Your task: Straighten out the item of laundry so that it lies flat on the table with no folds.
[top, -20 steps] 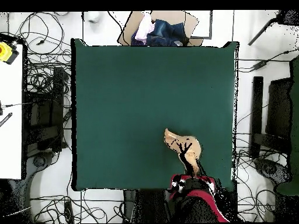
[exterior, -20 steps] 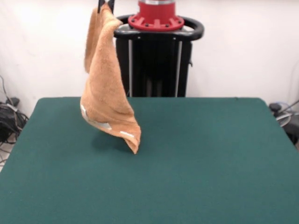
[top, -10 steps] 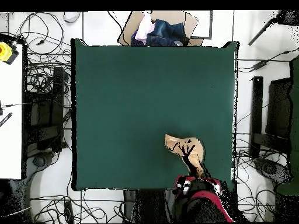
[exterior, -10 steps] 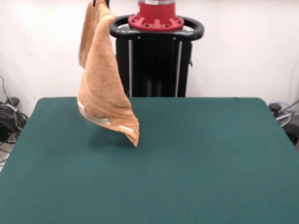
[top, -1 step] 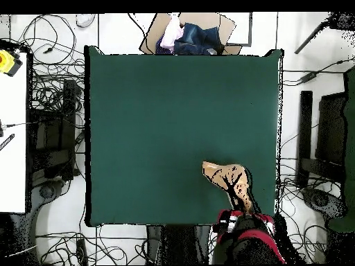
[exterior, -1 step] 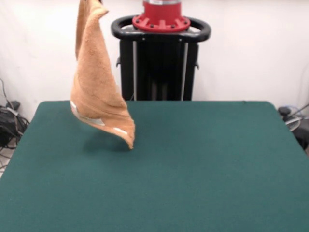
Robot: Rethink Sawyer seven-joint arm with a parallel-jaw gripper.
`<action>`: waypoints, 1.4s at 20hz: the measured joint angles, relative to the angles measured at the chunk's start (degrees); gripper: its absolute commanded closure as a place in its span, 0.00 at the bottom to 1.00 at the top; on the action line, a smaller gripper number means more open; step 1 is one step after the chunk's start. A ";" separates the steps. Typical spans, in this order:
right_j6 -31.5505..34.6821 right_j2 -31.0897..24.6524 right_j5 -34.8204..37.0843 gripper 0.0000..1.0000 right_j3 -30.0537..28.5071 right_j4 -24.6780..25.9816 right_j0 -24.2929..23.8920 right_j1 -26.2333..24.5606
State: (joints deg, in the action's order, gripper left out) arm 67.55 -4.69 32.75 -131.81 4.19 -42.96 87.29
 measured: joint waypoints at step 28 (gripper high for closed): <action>-0.11 -0.06 4.09 1.00 3.15 -1.96 -1.45 1.27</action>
State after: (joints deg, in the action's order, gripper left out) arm 67.45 -4.75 36.84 -128.66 2.23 -44.42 88.56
